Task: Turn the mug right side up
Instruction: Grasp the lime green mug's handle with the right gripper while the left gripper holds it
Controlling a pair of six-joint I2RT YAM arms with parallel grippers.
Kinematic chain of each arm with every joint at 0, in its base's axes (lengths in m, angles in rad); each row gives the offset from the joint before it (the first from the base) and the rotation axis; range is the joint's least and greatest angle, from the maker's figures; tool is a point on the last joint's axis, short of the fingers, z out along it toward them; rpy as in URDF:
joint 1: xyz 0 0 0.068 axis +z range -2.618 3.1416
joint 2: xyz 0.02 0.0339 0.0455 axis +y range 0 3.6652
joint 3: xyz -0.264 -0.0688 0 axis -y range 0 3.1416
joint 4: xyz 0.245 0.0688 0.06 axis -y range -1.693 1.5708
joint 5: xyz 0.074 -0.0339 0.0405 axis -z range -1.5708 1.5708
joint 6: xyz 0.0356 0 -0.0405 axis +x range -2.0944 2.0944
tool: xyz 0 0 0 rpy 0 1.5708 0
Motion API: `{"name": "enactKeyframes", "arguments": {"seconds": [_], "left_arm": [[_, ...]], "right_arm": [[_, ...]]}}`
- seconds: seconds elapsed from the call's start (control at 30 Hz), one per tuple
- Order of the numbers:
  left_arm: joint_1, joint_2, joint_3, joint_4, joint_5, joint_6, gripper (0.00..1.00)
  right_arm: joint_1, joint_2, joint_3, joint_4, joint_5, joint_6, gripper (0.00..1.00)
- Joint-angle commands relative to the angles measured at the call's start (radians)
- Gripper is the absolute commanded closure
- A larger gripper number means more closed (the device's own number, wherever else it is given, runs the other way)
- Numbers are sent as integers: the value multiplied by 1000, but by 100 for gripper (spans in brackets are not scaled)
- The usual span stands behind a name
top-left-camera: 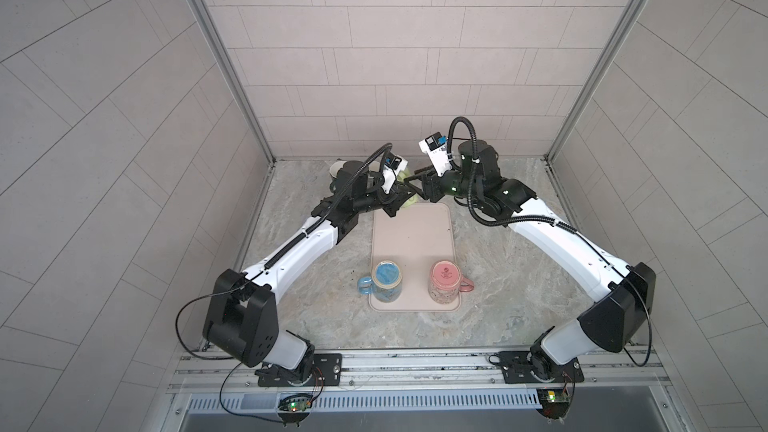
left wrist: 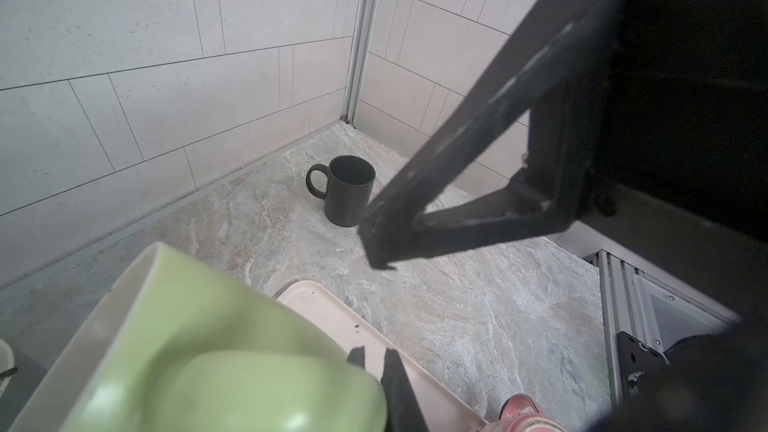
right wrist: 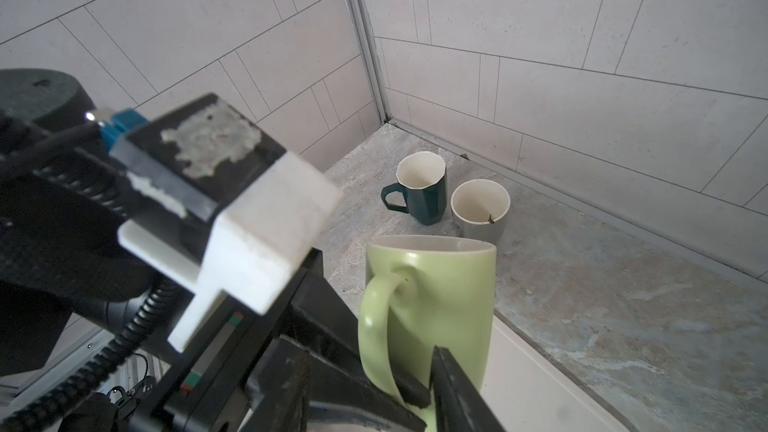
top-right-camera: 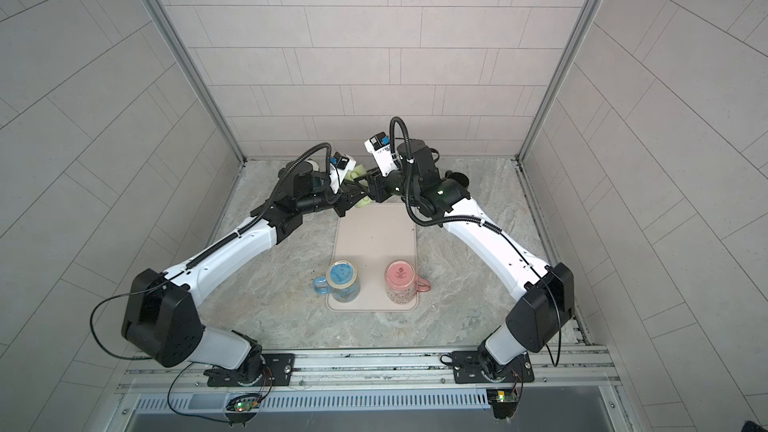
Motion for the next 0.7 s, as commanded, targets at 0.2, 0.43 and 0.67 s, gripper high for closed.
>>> {"name": "enactKeyframes", "arguments": {"seconds": [0.2, 0.43, 0.67], "left_arm": [[-31, -64, 12, 115, -8, 76, 100], [-50, -93, 6, 101, -35, 114, 100], [-68, -124, 0, 83, -67, 152, 100]], "right_arm": [[22, 42, 21, 21, 12, 13, 52], [29, 68, 44, -14, 66, 1, 55], [35, 96, 62, -34, 103, 4, 56]]}}
